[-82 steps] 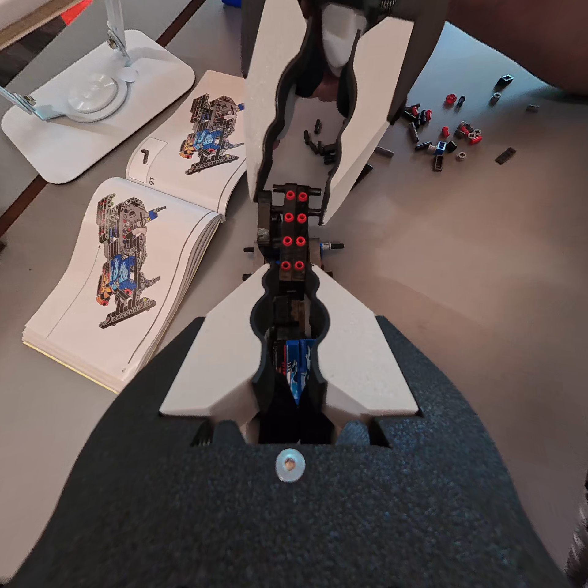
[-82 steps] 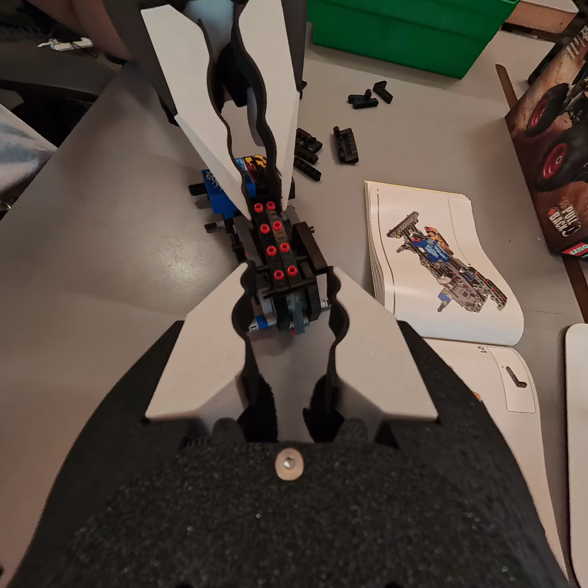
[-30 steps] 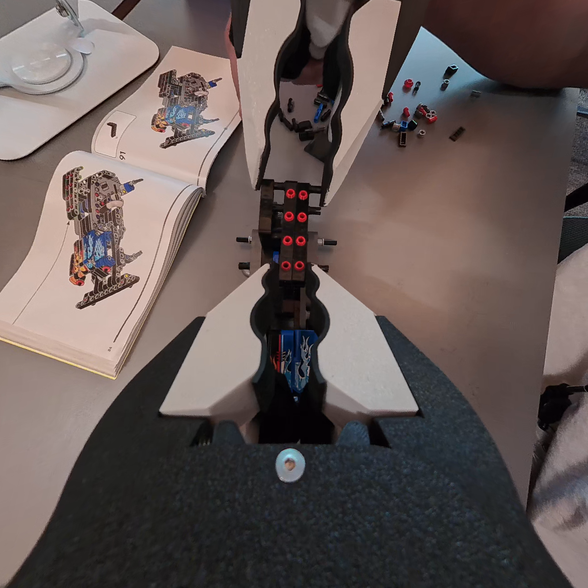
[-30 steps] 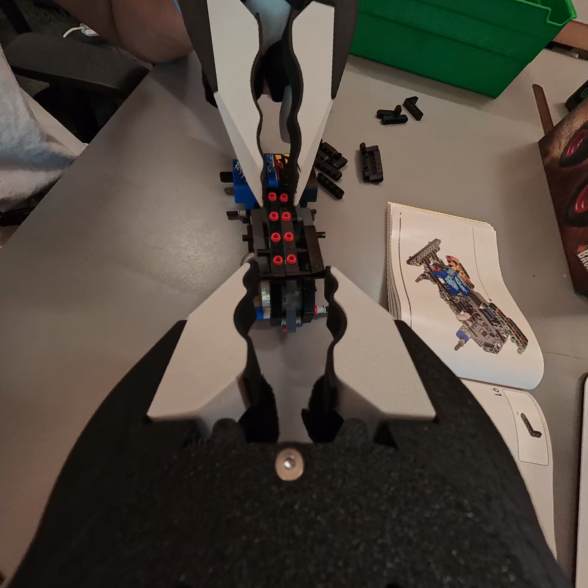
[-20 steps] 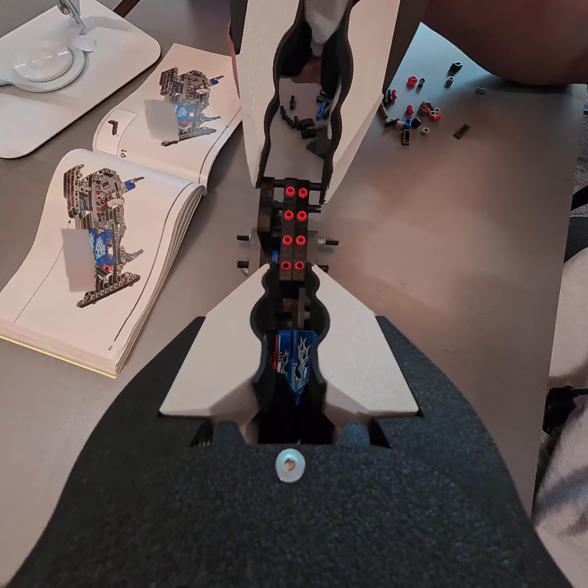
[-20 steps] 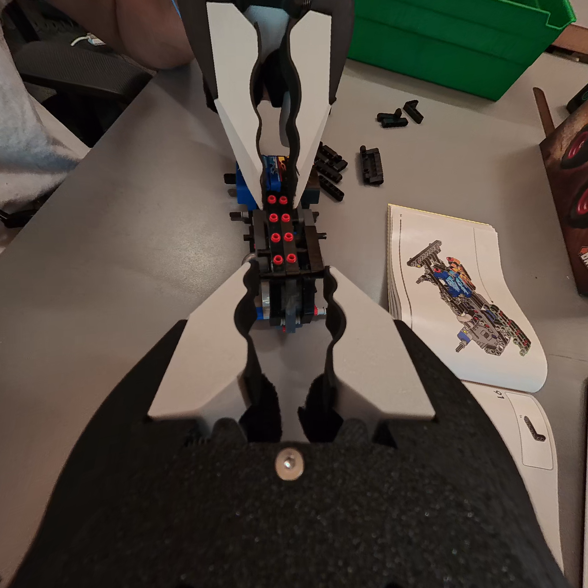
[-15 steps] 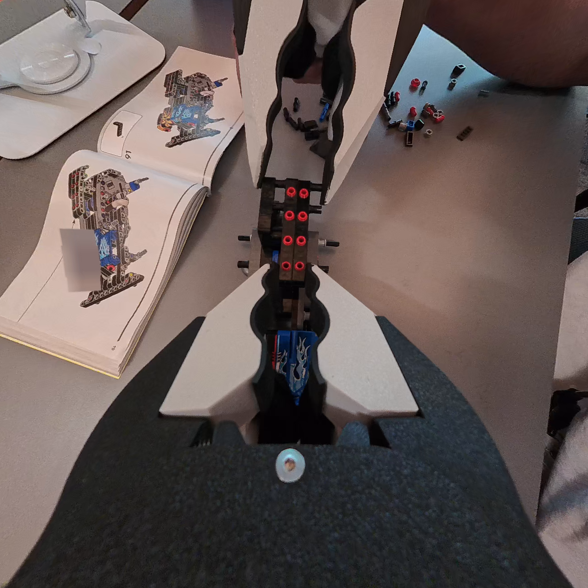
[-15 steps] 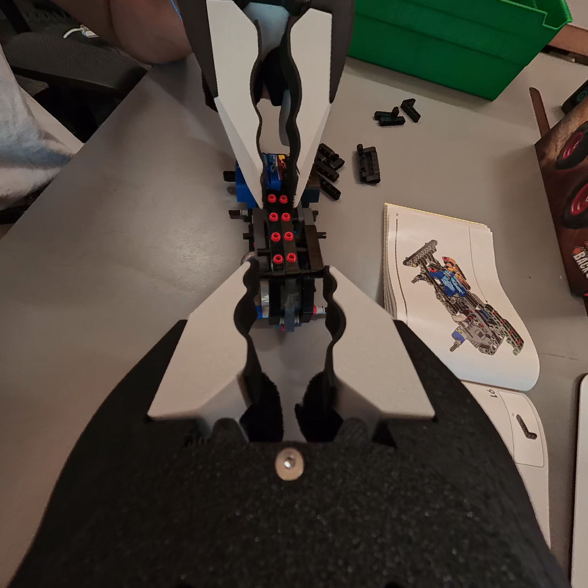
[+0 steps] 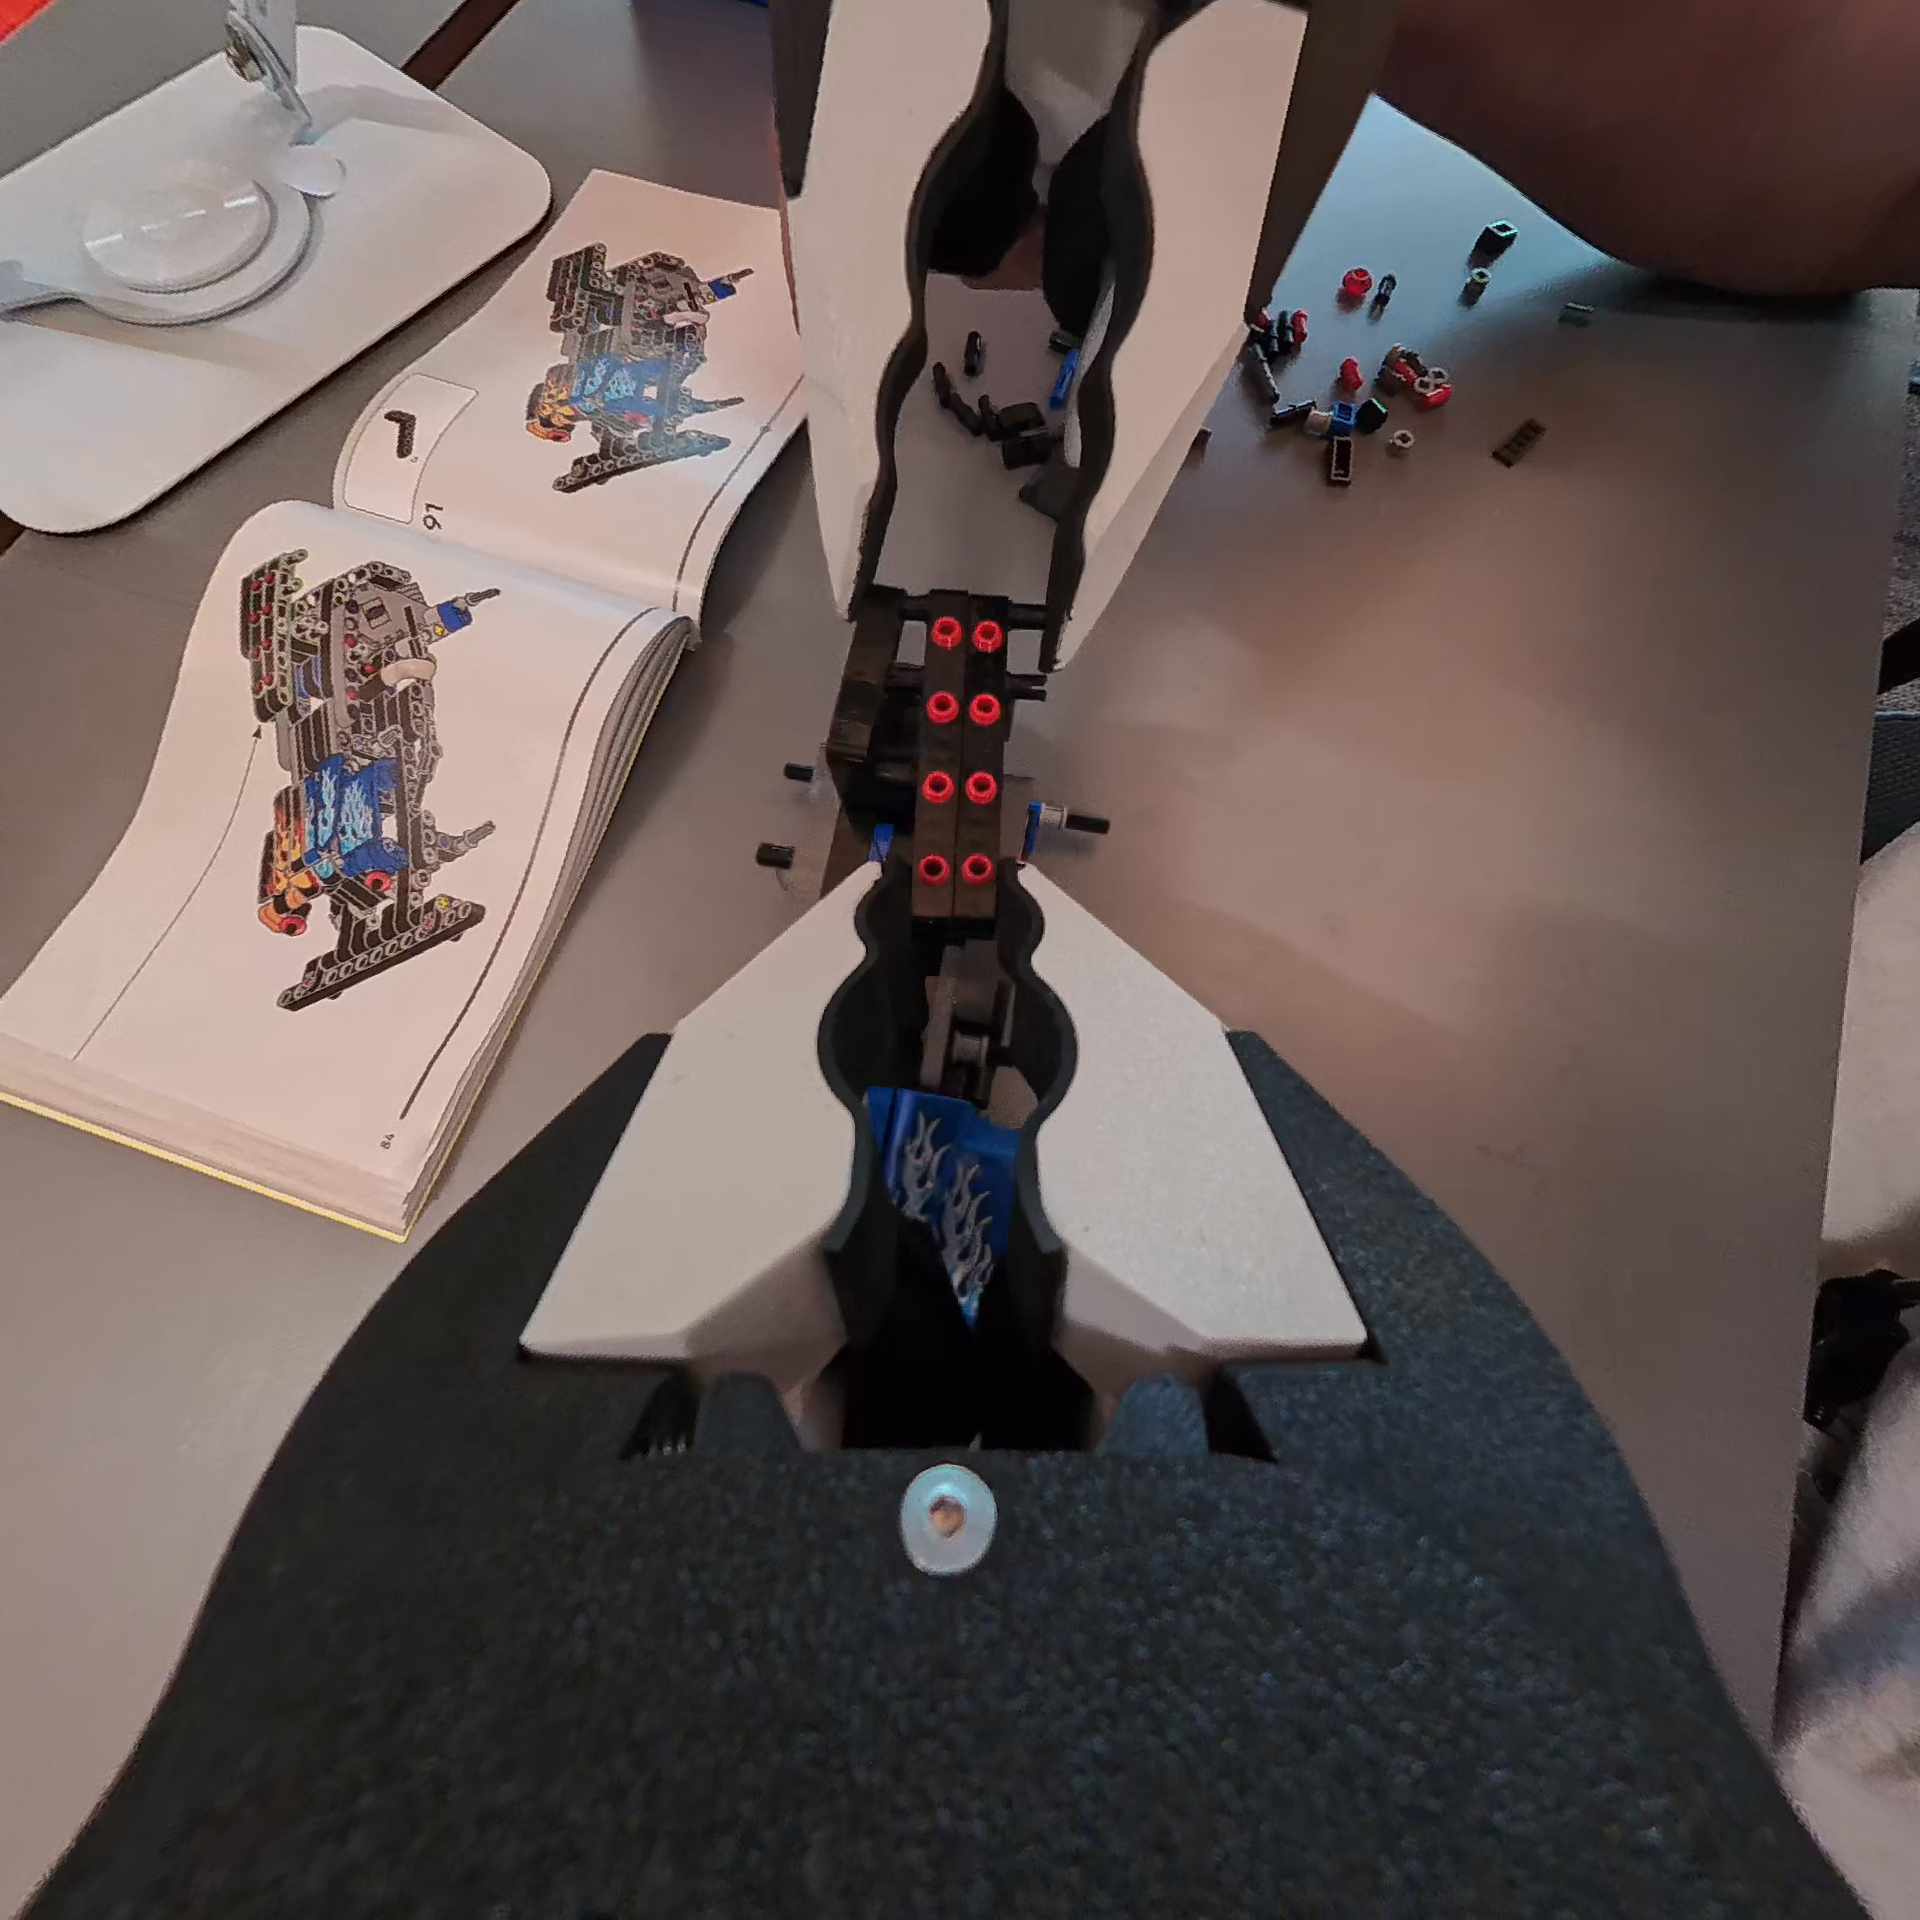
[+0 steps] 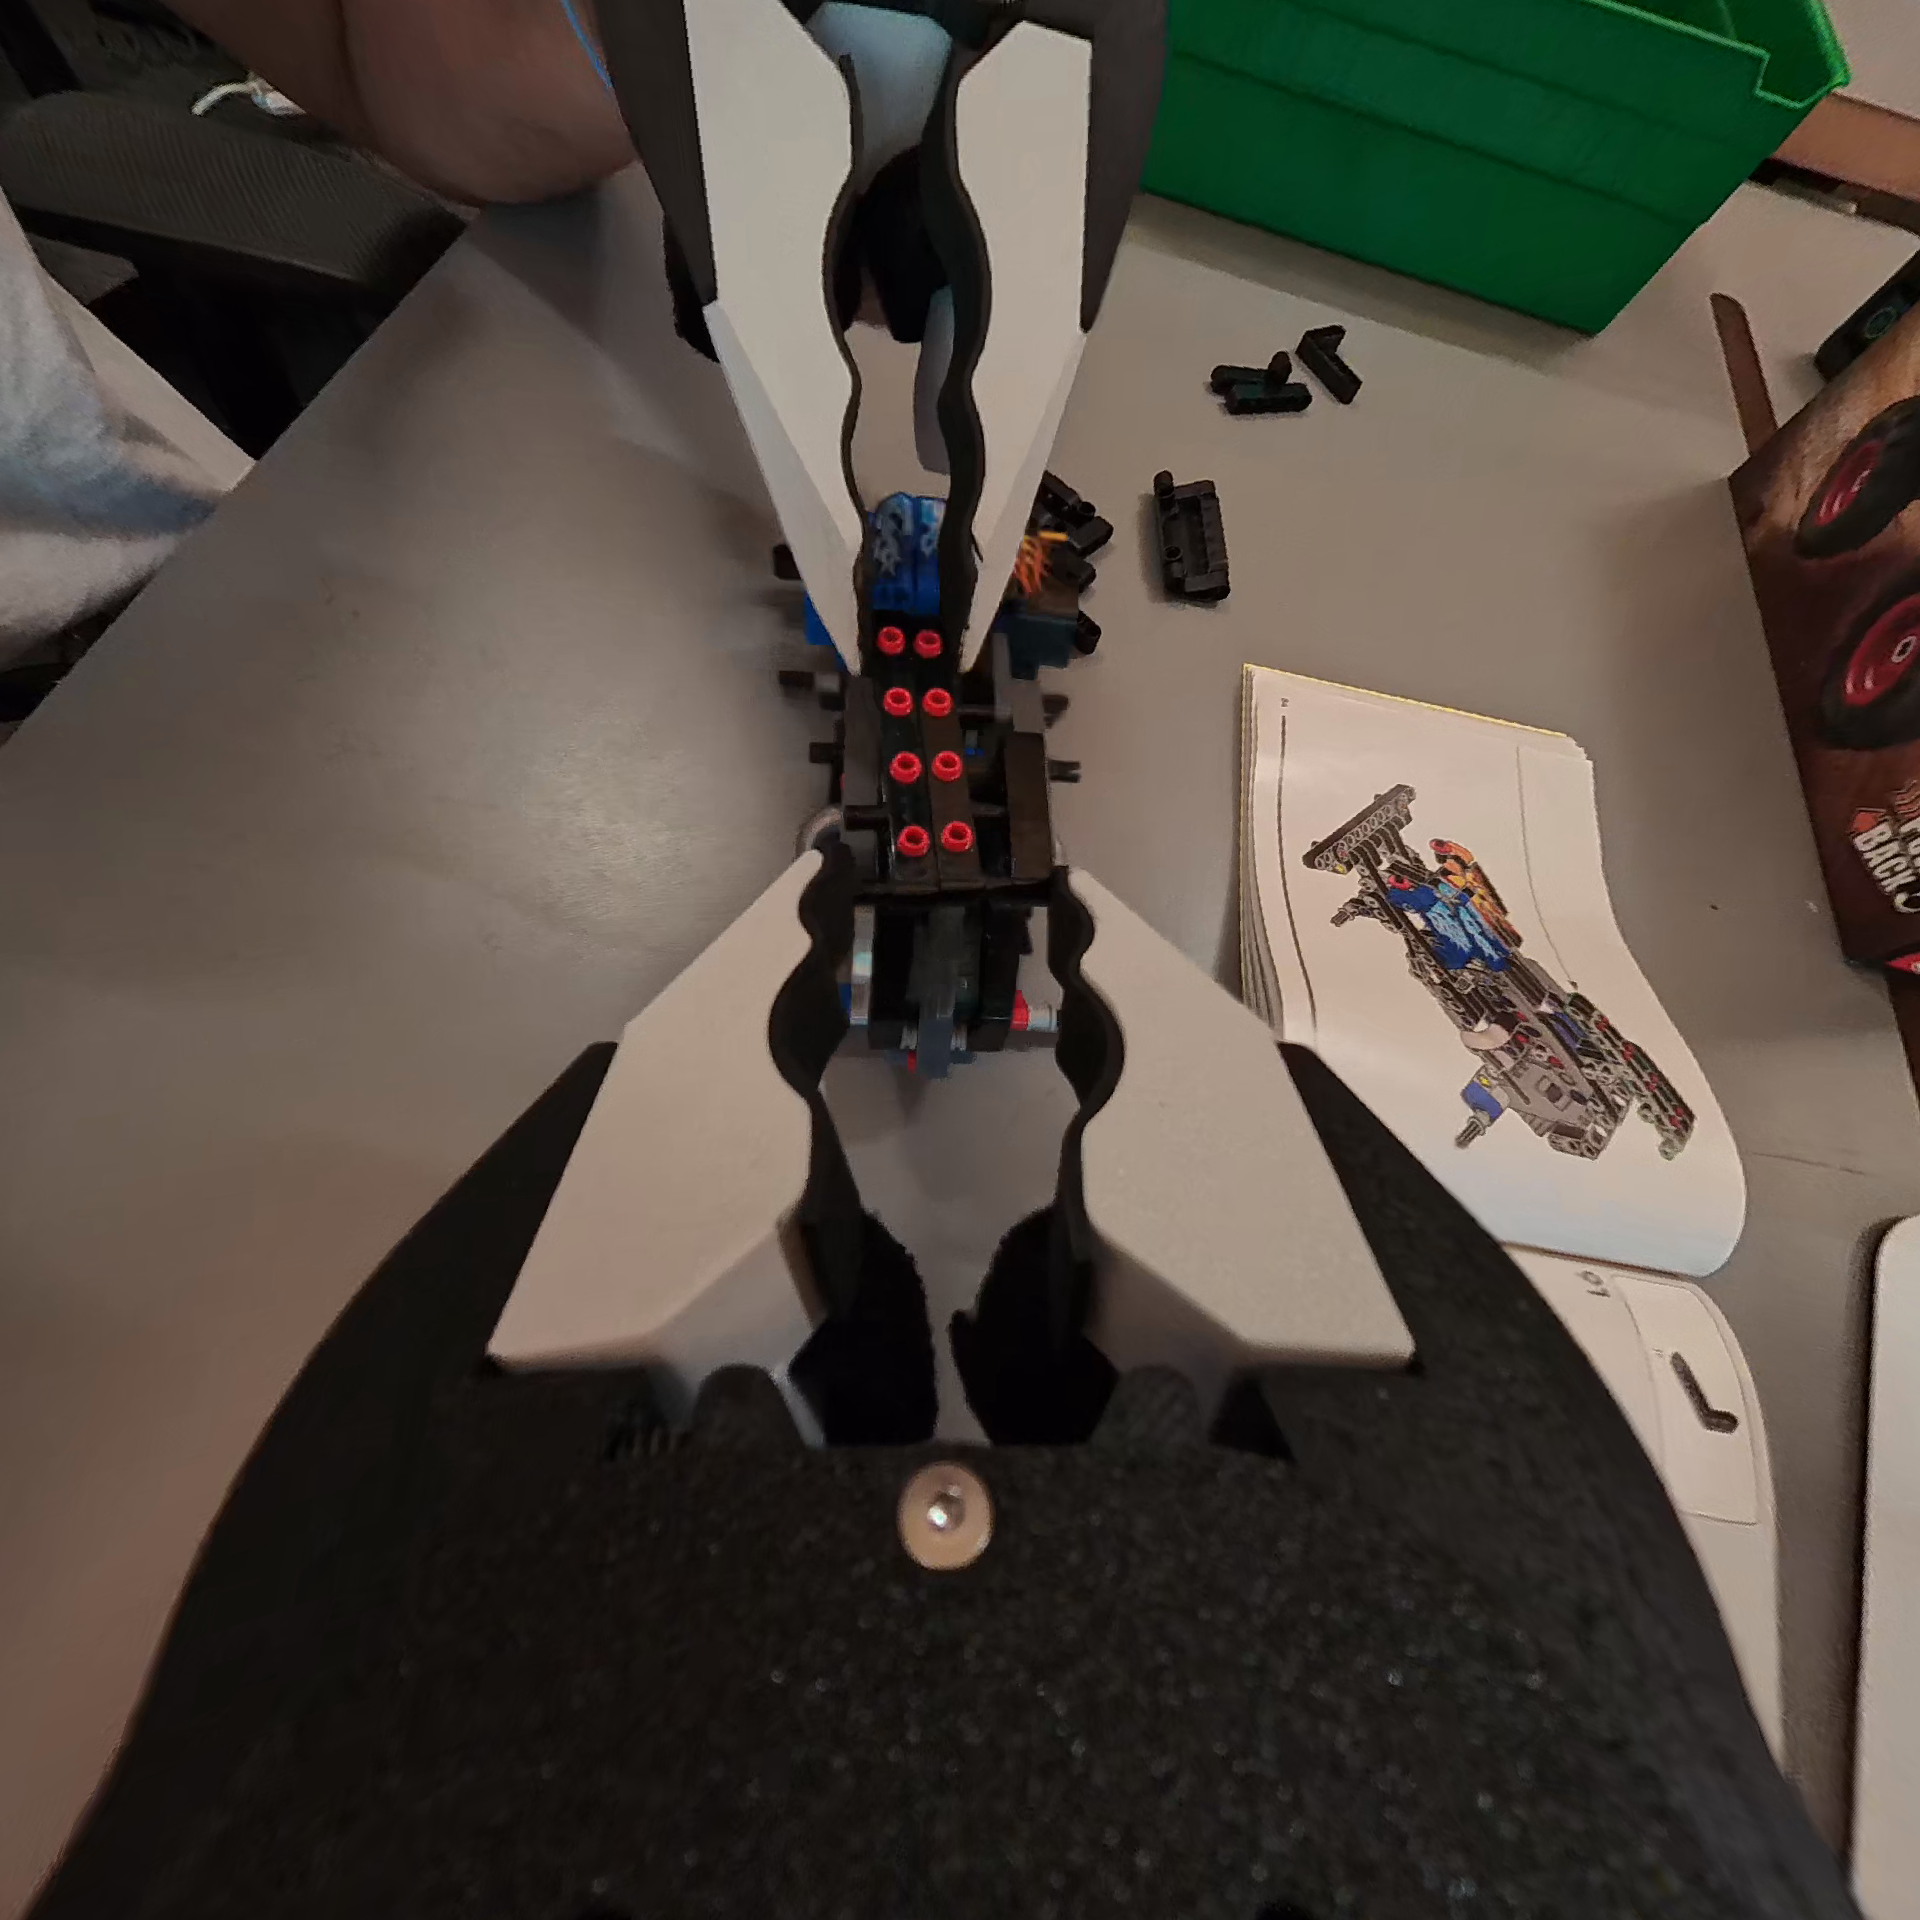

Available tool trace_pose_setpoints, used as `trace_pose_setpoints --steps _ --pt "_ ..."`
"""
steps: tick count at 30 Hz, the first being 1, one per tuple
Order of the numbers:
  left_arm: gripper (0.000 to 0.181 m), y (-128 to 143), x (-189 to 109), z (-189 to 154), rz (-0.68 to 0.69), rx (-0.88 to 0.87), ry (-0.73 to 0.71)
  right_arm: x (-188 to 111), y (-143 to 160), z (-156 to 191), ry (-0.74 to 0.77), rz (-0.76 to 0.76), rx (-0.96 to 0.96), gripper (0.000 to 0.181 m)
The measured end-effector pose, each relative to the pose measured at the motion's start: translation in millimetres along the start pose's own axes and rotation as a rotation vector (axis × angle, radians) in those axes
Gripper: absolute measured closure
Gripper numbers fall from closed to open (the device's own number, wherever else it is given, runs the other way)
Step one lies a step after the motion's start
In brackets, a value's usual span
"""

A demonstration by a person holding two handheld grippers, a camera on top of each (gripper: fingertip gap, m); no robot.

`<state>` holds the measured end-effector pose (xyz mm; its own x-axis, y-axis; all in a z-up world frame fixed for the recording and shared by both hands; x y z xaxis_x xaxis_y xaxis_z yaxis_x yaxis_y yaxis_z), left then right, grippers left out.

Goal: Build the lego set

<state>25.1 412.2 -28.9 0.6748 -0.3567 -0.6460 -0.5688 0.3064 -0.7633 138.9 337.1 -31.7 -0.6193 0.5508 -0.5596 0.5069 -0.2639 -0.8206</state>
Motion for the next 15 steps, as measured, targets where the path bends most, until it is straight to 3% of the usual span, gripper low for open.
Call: trace_pose_setpoints --steps 11,15 --pt "0.166 0 2 8 -0.015 -0.006 -0.002 0 1 -4 0.032 -0.018 0.037 0.145" --pt "0.152 2 4 16 -0.017 -0.013 -0.051 1 0 -7 0.051 -0.010 0.057 0.145"
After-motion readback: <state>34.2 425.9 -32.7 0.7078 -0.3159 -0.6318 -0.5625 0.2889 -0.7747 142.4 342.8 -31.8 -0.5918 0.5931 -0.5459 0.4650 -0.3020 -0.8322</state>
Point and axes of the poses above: each gripper's, where its closed fingertips meet, x out along the fingers, y out of its underside, z = x × y across the jaws, the point moved 6 cm from there along -x, back along the fingers, and after that the axes turned 2 degrees about -y, right-handed, at the moved point
